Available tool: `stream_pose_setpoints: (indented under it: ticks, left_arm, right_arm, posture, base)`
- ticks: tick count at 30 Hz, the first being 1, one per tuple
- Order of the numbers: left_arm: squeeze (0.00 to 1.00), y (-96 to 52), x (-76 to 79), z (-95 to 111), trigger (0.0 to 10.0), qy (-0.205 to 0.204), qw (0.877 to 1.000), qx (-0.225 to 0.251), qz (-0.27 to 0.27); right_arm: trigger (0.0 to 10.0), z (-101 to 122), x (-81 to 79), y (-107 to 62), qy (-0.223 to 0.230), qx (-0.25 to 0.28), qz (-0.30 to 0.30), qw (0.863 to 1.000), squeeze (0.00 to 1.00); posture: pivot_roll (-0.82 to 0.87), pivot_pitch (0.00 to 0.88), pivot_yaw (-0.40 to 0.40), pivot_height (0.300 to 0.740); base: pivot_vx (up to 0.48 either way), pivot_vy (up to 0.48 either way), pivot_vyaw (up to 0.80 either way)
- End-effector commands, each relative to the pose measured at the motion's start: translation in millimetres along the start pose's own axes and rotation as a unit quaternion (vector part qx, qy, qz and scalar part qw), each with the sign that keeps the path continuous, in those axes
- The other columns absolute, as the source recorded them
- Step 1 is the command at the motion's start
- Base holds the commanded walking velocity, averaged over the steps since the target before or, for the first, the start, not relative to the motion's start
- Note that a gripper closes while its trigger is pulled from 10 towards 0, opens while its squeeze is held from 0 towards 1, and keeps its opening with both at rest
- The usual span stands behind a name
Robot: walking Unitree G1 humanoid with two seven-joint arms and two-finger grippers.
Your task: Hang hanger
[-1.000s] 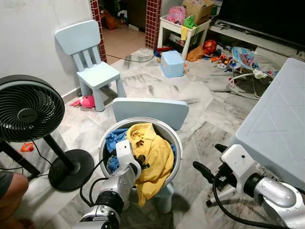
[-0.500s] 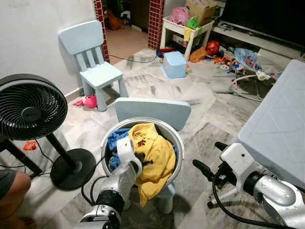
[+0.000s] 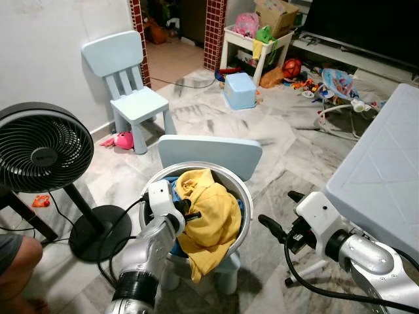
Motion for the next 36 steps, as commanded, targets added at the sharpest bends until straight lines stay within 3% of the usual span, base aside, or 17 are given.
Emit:
stream_pose_setpoints:
  ticks: [1,5,8,13,17,22,23,24,25,26,27,36]
  left_arm:
    - [0.0,-15.4,11.3,-12,0.0,0.013,0.999,-0.018,-0.023]
    - [0.0,-33.0,11.0,-14,0.0,0.041,0.998,-0.026,-0.033]
    - [0.0,-61.4,9.5,-20,0.0,0.062,0.996,-0.046,-0.037]
    - [0.0,-87.0,-9.0,-37,0.0,0.063,0.994,-0.088,-0.017]
    - [0.0,-101.3,-18.0,-48,0.0,0.047,0.992,-0.114,0.001]
    - [0.0,-102.6,-21.3,-45,0.0,0.045,0.993,-0.104,0.016]
    - [0.0,-99.5,-20.0,-41,1.1,0.05,0.994,-0.095,0.019]
    - [0.0,-95.5,-15.7,-35,6.1,0.05,0.995,-0.085,0.015]
    - [0.0,-94.0,-13.2,-34,6.1,0.046,0.995,-0.082,0.01]
    - [0.0,-92.9,-11.5,-33,10.0,0.046,0.996,-0.082,0.01]
    - [1.0,-90.2,-8.9,-30,10.0,0.045,0.996,-0.076,0.011]
    - [1.0,-83.8,4.7,-34,10.0,0.05,0.995,-0.083,0.005]
  right_arm:
    - [10.0,0,1.8,1.5,-0.002,0.001,-0.002,1.0,0.0]
    - [10.0,-1,0.1,3.4,-0.001,0.003,-0.001,1.0,0.0]
    - [10.0,0,-2.4,5.7,0.001,0.006,0.003,1.0,0.0]
    - [10.0,1,-3.3,9.4,0.002,0.01,0.007,1.0,0.0]
    - [10.0,2,-3.0,12.1,0.0,0.013,0.009,1.0,0.0]
    - [10.0,1,-2.5,14.2,-0.001,0.014,0.01,1.0,0.0]
    - [10.0,1,-2.8,14.6,-0.001,0.014,0.01,1.0,0.0]
    - [10.0,2,-3.2,15.2,-0.001,0.015,0.011,1.0,0.0]
    - [10.0,2,-3.3,15.3,-0.001,0.016,0.011,1.0,0.0]
    - [10.0,2,-3.2,15.4,-0.001,0.016,0.011,1.0,0.0]
    - [10.0,2,-3.0,15.4,-0.001,0.016,0.011,1.0,0.0]
    - [10.0,1,2.6,14.2,-0.006,0.013,0.005,1.0,0.0]
  posture:
    - [-0.23,0.023,-0.059,0.74]
    - [-0.21,0.028,-0.06,0.74]
    - [-0.19,0.031,-0.063,0.74]
    - [-0.17,0.032,-0.069,0.74]
    - [-0.17,0.032,-0.071,0.74]
    - [-0.17,0.031,-0.072,0.74]
    - [-0.17,0.031,-0.072,0.74]
    - [-0.17,0.029,-0.073,0.74]
    - [-0.17,0.029,-0.073,0.74]
    - [-0.17,0.026,-0.072,0.74]
    - [-0.17,0.026,-0.072,0.74]
    - [-0.19,0.021,-0.066,0.74]
  base:
    - [0.0,0.0,0.0]
    - [0.0,0.0,0.0]
    - [0.0,0.0,0.0]
    - [0.0,0.0,0.0]
    - [0.0,0.0,0.0]
    - [0.0,0.0,0.0]
    - [0.0,0.0,0.0]
    - [0.0,0.0,0.0]
    - [0.0,0.0,0.0]
    - [0.0,0.0,0.0]
    - [0.0,0.0,0.0]
    - [0.0,0.0,0.0]
Point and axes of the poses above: a point about 5 cm out from each wrist's last joint towards the gripper, its own y axis pointing out of the wrist towards the gripper, its own z axis along the axis of the wrist's last joint, x = y × z, the point moved 6 cm from there along y, pointing out of the wrist towards the gripper, and after that the axes turned 13 degrees about -y, right-handed, at the moved point
